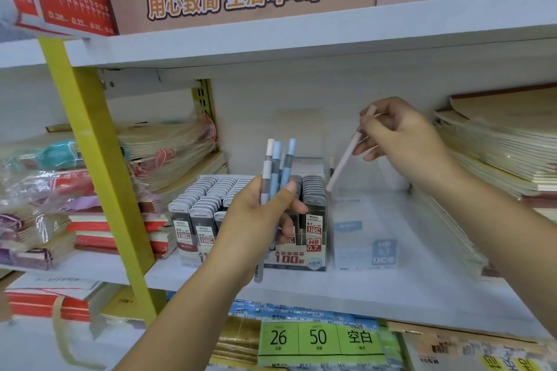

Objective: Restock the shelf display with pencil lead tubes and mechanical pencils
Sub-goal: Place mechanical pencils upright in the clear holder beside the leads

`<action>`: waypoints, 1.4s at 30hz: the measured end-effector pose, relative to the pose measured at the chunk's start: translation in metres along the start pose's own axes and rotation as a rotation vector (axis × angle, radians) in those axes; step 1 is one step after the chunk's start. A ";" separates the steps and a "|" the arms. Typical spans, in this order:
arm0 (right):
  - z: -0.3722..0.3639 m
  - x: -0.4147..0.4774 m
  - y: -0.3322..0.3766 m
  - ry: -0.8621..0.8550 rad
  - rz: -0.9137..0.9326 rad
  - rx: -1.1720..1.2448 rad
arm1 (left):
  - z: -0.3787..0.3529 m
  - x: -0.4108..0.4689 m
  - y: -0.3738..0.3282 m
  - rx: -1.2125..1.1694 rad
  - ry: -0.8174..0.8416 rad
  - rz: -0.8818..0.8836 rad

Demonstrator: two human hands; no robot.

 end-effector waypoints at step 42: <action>-0.059 -0.042 0.013 0.287 -0.041 0.150 | -0.027 0.004 0.007 -0.160 0.242 0.027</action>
Point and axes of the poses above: each hand's wrist, its own x-axis towards the middle knuckle, its own z-axis out of the back of the hand, y = z × x, the point moved 8 cm from there along x, towards the middle knuckle, and after that the axes turned 8 degrees about y, right-handed, at the moved point
